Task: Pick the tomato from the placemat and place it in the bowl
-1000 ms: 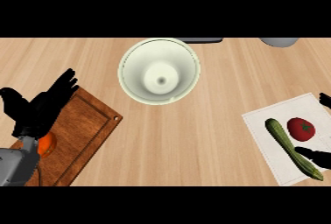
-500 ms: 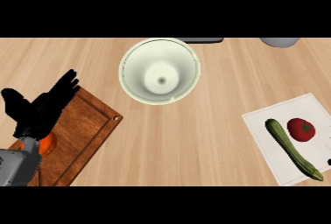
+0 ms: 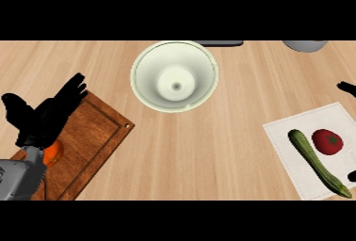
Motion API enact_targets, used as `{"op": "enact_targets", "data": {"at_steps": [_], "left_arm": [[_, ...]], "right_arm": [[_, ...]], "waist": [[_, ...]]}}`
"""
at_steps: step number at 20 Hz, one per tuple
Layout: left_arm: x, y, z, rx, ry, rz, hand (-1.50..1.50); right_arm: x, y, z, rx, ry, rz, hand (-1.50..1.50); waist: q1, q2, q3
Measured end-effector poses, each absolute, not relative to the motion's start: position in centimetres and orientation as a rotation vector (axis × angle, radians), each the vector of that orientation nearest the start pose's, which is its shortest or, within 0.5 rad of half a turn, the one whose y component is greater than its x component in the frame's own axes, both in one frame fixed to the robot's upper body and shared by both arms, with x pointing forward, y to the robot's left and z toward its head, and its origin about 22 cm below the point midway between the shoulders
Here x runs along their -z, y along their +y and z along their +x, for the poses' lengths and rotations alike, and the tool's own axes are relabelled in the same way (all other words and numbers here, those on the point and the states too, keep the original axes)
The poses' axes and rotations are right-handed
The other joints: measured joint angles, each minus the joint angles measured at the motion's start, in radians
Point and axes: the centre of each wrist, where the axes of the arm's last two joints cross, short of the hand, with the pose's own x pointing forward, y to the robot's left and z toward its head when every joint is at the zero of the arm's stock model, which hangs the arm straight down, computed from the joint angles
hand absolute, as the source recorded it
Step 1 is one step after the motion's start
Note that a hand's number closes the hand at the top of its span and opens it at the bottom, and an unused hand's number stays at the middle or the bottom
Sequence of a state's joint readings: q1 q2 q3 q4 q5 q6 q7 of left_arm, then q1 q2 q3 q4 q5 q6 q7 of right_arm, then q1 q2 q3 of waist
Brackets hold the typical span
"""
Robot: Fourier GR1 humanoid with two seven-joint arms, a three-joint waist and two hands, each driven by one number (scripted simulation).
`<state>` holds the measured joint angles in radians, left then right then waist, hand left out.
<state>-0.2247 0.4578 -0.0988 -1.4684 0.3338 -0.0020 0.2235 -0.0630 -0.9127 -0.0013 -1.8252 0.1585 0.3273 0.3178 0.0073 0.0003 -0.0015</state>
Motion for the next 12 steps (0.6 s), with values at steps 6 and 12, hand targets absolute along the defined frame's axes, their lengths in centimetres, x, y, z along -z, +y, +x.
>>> {"op": "enact_targets", "data": {"at_steps": [6, 12], "left_arm": [[-6.3, 30.7, 29.1, 0.216, -1.422, 0.031, 0.0], [-6.0, 29.8, 29.5, 0.21, -1.424, 0.034, 0.0]], "right_arm": [[-18.3, -33.4, 24.6, -1.118, -1.067, -0.754, -1.5], [-17.9, -33.0, 25.5, -1.142, -0.986, -0.764, -1.5]], "waist": [[-0.003, -0.001, 0.0], [-0.005, 0.0, 0.001]]}}
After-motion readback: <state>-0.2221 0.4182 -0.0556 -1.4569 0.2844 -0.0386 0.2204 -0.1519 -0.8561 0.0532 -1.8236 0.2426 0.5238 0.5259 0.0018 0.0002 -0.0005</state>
